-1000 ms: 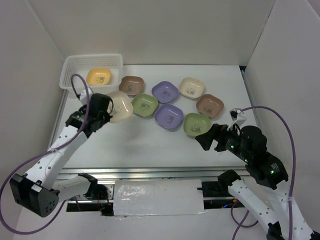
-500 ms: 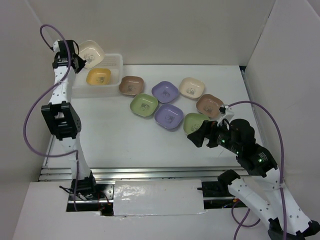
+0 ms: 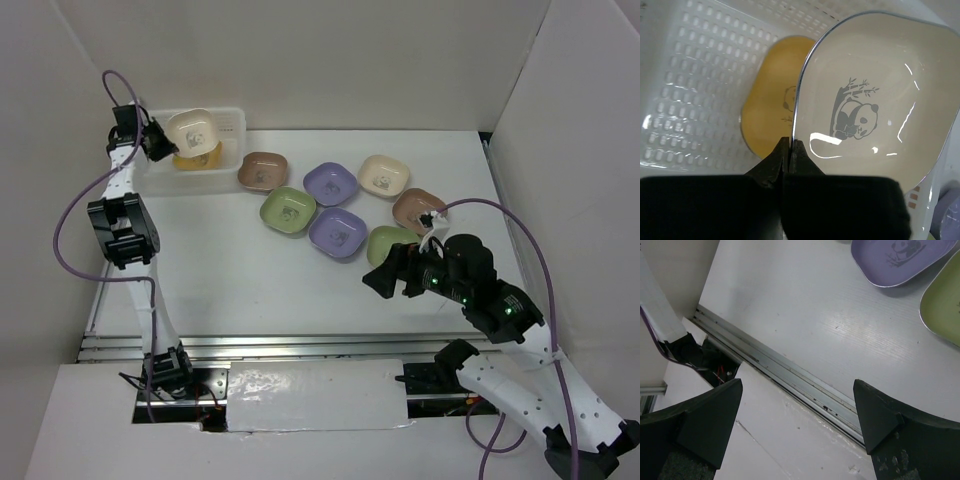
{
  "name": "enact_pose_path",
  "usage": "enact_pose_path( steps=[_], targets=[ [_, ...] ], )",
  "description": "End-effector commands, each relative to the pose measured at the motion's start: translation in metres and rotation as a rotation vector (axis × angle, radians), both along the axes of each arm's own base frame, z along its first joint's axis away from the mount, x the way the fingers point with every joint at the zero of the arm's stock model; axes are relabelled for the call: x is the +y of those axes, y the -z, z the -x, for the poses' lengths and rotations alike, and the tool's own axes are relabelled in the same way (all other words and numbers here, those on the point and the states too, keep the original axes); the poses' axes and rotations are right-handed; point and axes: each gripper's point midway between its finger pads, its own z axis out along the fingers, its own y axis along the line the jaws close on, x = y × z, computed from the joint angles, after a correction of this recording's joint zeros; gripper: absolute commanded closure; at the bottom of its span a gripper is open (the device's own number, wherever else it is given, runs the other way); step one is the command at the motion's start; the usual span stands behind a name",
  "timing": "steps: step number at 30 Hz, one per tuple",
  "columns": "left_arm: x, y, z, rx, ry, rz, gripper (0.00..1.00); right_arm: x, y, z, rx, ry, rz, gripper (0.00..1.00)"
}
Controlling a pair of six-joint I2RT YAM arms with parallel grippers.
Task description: Place the plates into the plastic bin on the countertop
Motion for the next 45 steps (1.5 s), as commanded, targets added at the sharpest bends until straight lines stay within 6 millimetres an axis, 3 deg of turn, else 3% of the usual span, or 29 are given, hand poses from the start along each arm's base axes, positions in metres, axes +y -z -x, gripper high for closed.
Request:
enact_pose_path(
  steps=[1,4,7,8,9,12,13,16,17,18,19,20,22,23,24,25,27,28,30,31,34,38,40,43,45],
  targets=[
    [-0.018,-0.01,-0.018,-0.063,0.088,-0.083,0.97,0.007,-0.016,-0.006,-0.066,-0.008,-0.033,0.0],
    [-0.011,-0.001,-0.019,-0.033,0.039,-0.094,0.89,0.007,-0.01,-0.006,-0.058,0.003,-0.02,0.0],
    [0.003,-0.005,-0.017,-0.02,-0.058,-0.108,0.61,0.009,-0.004,-0.007,-0.05,0.0,-0.002,0.0],
    [0.007,-0.01,-0.016,-0.028,-0.077,-0.109,0.6,0.01,-0.005,-0.007,-0.051,-0.001,-0.002,0.0],
    [0.01,-0.022,-0.015,-0.048,-0.101,-0.103,0.59,0.01,-0.005,-0.007,-0.051,-0.001,0.0,0.0],
    [0.021,-0.06,-0.016,-0.114,-0.164,-0.122,0.37,0.011,-0.005,-0.007,-0.054,-0.001,0.007,0.0],
    [0.021,-0.07,-0.017,-0.127,-0.171,-0.123,0.22,0.011,-0.005,-0.007,-0.054,0.001,0.009,0.0],
    [0.021,-0.122,-0.006,-0.205,-0.208,-0.133,0.19,0.013,-0.007,-0.007,-0.059,0.0,0.005,0.0],
    [0.013,-0.134,-0.004,-0.228,-0.208,-0.128,0.16,0.013,-0.008,-0.008,-0.064,0.002,0.004,0.0],
    [0.007,-0.166,0.006,-0.277,-0.216,-0.141,0.12,0.015,-0.009,-0.008,-0.062,-0.002,0.006,0.0],
    [0.0,-0.173,0.013,-0.275,-0.214,-0.149,0.08,0.017,-0.01,-0.008,-0.065,-0.004,0.003,0.0],
    [-0.019,-0.182,0.016,-0.278,-0.192,-0.154,0.01,0.018,-0.009,-0.011,-0.063,0.001,0.008,0.0],
    [-0.043,-0.196,0.04,-0.243,-0.187,-0.175,0.01,0.02,-0.011,-0.012,-0.066,0.001,0.007,0.0],
    [-0.073,-0.192,0.045,-0.215,-0.143,-0.173,0.01,0.021,-0.01,-0.014,-0.066,0.01,0.012,0.0],
    [-0.088,-0.186,0.054,-0.184,-0.124,-0.178,0.01,0.022,-0.012,-0.015,-0.068,0.015,0.007,0.0],
    [-0.116,-0.176,0.07,-0.138,-0.092,-0.182,0.01,0.022,-0.014,-0.017,-0.076,0.022,0.005,0.0],
    [-0.15,-0.135,0.102,-0.02,-0.036,-0.182,0.01,0.02,-0.015,-0.02,-0.081,0.041,0.007,0.0],
    [-0.179,-0.128,0.11,-0.018,0.015,-0.183,0.01,0.019,-0.016,-0.02,-0.082,0.046,0.006,0.0],
    [-0.201,-0.091,0.138,0.063,0.057,-0.191,0.01,0.015,-0.016,-0.018,-0.077,0.059,0.021,0.0],
    [-0.228,-0.083,0.147,0.068,0.117,-0.198,0.01,0.012,-0.017,-0.017,-0.078,0.068,0.023,0.0],
    [-0.251,-0.058,0.169,0.099,0.153,-0.258,0.01,0.001,-0.025,-0.011,-0.097,0.097,0.007,0.0],
    [-0.26,-0.015,0.187,0.198,0.162,-0.259,0.01,-0.006,-0.027,-0.004,-0.102,0.109,-0.013,0.0],
    [-0.264,0.01,0.19,0.239,0.171,-0.251,0.01,-0.006,-0.025,-0.001,-0.094,0.106,-0.022,0.0],
    [-0.268,0.031,0.183,0.248,0.178,-0.244,0.02,-0.006,-0.024,0.003,-0.086,0.096,-0.029,0.0],
    [-0.269,0.056,0.176,0.281,0.18,-0.245,0.04,-0.006,-0.025,0.004,-0.086,0.097,-0.035,0.0]
  ],
)
